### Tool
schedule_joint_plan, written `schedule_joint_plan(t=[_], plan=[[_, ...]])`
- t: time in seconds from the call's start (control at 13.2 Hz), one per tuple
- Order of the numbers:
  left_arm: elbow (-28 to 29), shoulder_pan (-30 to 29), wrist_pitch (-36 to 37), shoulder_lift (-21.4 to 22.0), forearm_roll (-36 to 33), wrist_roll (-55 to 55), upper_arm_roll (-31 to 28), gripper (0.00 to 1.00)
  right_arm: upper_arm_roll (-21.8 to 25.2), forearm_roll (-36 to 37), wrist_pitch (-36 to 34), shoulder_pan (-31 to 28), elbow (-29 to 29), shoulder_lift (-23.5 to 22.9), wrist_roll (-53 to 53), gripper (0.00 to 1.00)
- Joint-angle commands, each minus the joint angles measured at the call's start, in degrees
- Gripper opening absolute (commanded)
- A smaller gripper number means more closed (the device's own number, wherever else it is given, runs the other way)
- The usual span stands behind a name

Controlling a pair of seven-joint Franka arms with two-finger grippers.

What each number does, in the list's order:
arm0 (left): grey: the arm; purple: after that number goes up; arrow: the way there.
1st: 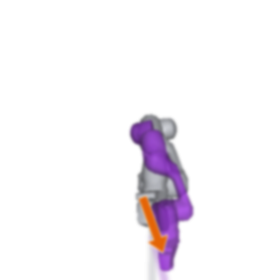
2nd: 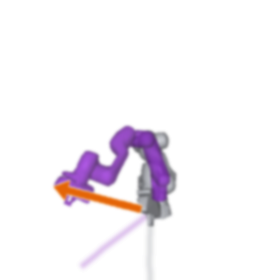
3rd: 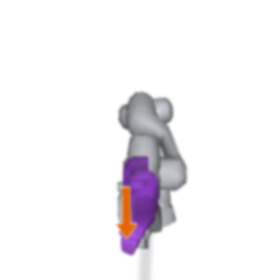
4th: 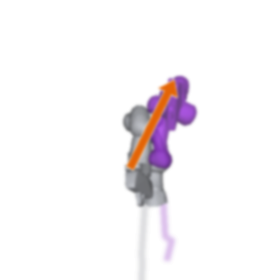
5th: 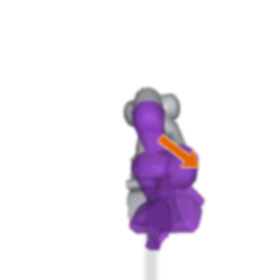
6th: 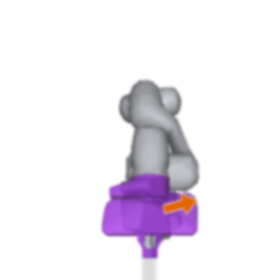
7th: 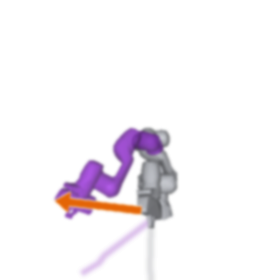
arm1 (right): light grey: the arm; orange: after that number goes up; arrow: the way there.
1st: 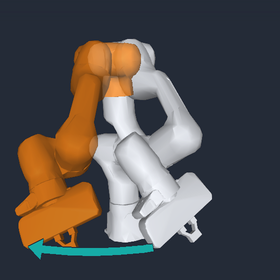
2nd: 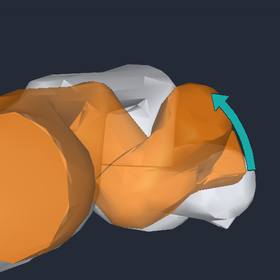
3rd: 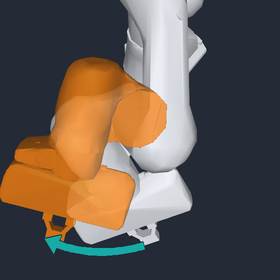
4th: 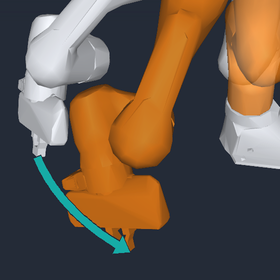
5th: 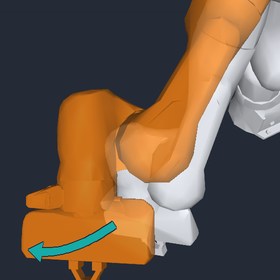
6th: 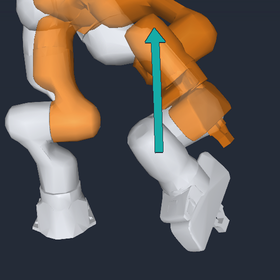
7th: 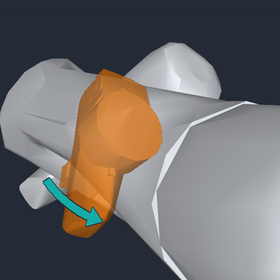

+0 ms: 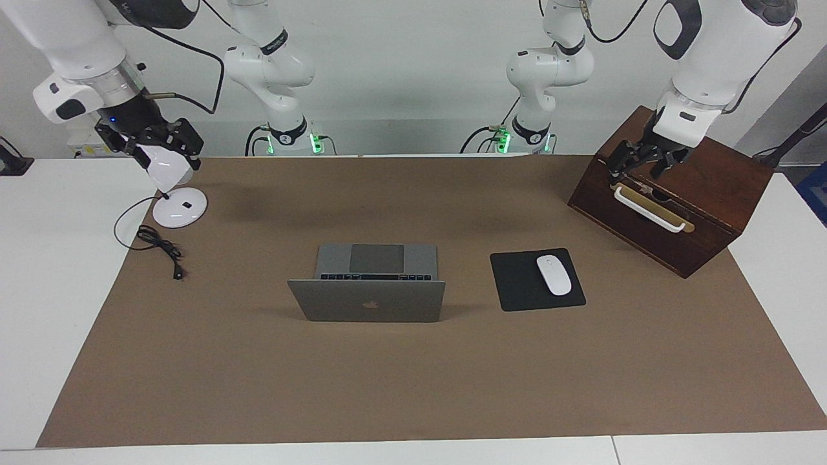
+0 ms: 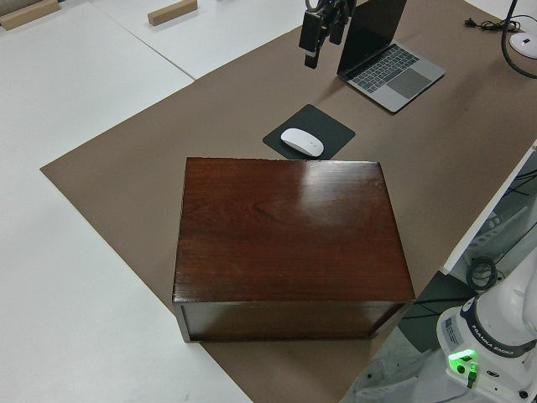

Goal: Close laptop with both arms

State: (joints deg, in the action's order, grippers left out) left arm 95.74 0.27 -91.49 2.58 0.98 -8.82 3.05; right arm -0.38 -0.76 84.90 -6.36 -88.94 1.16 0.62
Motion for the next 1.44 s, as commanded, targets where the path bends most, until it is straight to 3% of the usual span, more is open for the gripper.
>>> schedule_joint_plan(t=[0.0, 0.45, 0.76, 1.13, 1.36], plan=[[0.9, -0.6, -1.2, 0.4, -0.2, 1.0, 0.2, 1.0, -1.1, 1.4, -0.3, -1.3, -0.8, 1.0, 1.4, 1.0], [0.9, -0.4, -1.5, 0.6, -0.2, 0.9, 0.3, 1.0, -1.1, 1.4, -0.3, -1.3, -0.7, 1.0, 1.4, 1.0], [5.0, -0.1, -5.4, 2.2, -0.2, 0.9, 0.4, 1.0, -0.7, 0.2, 0.4, -1.3, -0.4, 0.6, 1.4, 1.0], [9.7, 1.0, -11.0, 3.7, 0.4, -0.1, 0.7, 1.0, -0.2, 0.9, 7.8, 0.5, 0.9, -2.0, 1.4, 1.0], [12.7, 3.0, -14.2, 4.5, 1.7, -6.0, 0.8, 1.0, 5.5, 0.2, 15.5, 6.0, 2.2, -5.4, 1.5, 0.96]])
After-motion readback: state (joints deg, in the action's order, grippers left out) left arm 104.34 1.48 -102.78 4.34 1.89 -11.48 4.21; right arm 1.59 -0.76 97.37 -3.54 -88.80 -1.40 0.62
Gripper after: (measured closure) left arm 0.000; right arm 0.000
